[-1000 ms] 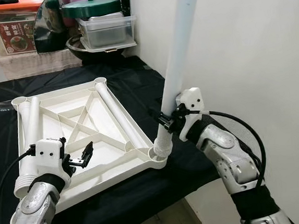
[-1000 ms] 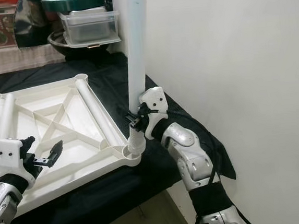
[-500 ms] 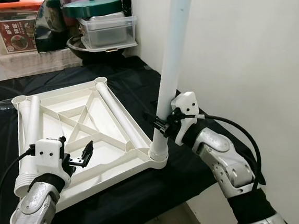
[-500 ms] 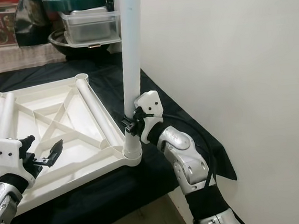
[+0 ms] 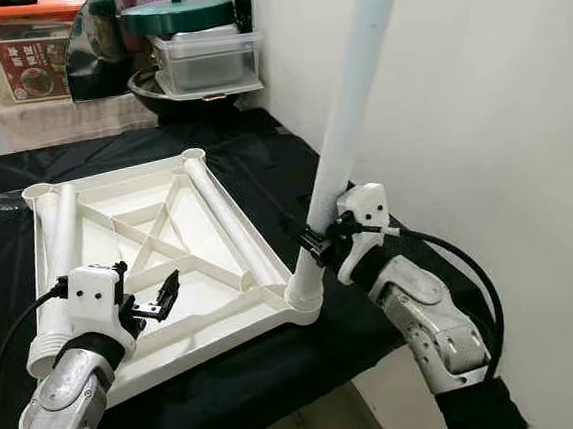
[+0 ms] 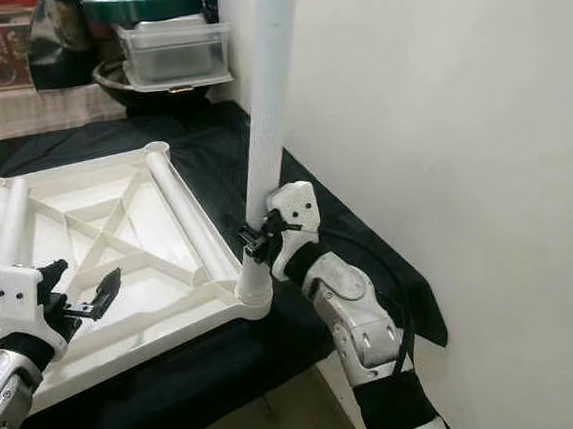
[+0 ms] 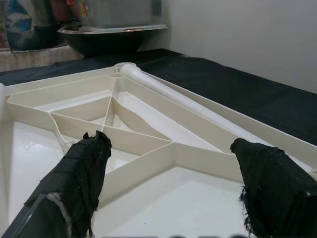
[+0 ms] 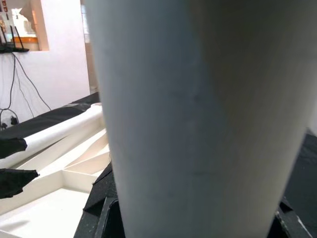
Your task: Building children table
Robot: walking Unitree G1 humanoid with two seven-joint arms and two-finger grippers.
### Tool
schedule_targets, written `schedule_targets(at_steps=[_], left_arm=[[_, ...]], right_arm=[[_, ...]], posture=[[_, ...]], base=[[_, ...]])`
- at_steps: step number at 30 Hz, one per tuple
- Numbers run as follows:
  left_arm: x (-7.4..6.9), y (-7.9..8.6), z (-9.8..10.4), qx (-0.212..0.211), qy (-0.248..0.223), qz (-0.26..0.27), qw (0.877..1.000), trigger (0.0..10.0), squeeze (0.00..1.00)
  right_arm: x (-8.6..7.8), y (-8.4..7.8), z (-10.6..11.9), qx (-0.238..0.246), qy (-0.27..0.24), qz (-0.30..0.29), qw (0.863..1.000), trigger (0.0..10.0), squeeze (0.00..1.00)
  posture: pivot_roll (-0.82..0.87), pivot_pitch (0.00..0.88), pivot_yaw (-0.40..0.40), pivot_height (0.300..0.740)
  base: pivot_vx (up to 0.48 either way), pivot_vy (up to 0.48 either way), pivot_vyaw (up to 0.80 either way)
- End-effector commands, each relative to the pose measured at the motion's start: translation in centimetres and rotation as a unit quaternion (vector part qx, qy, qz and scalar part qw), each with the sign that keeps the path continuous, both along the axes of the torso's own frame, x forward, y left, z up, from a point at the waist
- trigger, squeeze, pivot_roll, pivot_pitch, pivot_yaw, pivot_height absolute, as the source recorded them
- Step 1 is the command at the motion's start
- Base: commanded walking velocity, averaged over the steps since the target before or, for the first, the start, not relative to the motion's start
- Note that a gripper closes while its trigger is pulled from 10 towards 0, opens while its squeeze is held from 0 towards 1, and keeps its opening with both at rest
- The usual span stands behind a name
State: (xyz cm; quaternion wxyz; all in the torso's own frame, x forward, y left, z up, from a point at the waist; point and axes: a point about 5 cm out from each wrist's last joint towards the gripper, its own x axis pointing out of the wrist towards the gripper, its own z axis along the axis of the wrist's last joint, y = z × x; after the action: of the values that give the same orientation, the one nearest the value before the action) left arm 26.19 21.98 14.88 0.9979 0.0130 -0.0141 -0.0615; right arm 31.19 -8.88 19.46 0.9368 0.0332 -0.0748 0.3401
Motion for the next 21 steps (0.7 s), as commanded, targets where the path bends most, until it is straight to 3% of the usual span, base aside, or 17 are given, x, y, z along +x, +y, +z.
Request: schedule_targets(at_steps=[1, 6, 12, 15, 21], left_arm=[[0.0, -0.1, -0.2, -0.004, 0.004, -0.003, 1.0, 10.0, 0.0], [0.1, -0.2, -0.2, -0.005, 0.005, -0.004, 1.0, 10.0, 0.0], [0.0, -0.2, -0.3, -0.006, 0.003, -0.001, 1.0, 10.0, 0.0], [0.0, -0.1, -0.2, -0.006, 0.002, 0.001, 1.0, 10.0, 0.0], [0.0, -0.1, -0.2, -0.003, 0.002, 0.001, 1.0, 10.0, 0.0]], right_arm=[[-0.1, 0.5, -2.2, 0.008, 0.074, 0.017, 0.997, 10.0, 0.0], [0.9, 0.8, -2.4, 0.035, 0.116, 0.012, 0.993, 10.0, 0.0], [1.5, 0.5, -3.1, 0.02, 0.136, -0.023, 0.99, 10.0, 0.0], [1.9, -0.1, -3.9, 0.005, 0.167, -0.11, 0.98, 10.0, 0.0], [1.3, -0.6, -4.1, -0.014, 0.175, -0.23, 0.957, 10.0, 0.0]], posture=[[0.09, 0.0, -0.093, 0.74], [0.09, 0.0, -0.101, 0.74], [0.09, 0.0, -0.107, 0.74], [0.09, 0.0, -0.105, 0.74], [0.09, 0.0, -0.097, 0.74]], base=[[0.0, 0.0, 0.0], [0.0, 0.0, 0.0], [0.0, 0.0, 0.0], [0.0, 0.0, 0.0], [0.0, 0.0, 0.0]])
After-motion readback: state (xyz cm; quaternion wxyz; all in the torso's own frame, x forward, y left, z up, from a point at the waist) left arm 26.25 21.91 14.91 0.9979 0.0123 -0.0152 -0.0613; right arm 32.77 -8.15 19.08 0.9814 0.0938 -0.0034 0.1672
